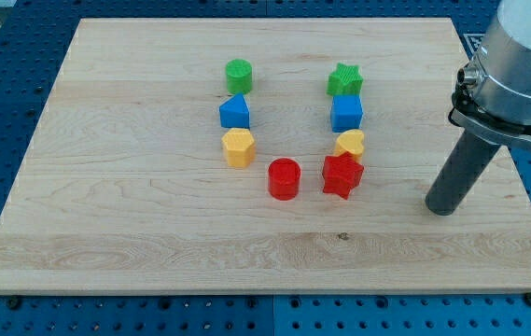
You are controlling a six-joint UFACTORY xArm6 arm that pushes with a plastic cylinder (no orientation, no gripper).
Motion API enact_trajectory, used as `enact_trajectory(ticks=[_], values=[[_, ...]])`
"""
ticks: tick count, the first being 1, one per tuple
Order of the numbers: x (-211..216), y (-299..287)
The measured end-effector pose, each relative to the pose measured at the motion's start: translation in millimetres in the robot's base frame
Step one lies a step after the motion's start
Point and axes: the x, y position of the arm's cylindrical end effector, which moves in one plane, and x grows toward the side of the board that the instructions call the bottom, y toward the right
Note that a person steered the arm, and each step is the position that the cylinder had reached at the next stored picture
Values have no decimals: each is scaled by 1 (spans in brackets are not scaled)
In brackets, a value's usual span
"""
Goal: Move your arm towards the top a bit
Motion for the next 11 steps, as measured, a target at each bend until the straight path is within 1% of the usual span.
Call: enact_trajectory(ticks=[2,3,4,5,8,11], values=[[-22,-1],[-41,3],[-56,0],[-66,-16],[-69,-19],[-85,-19]])
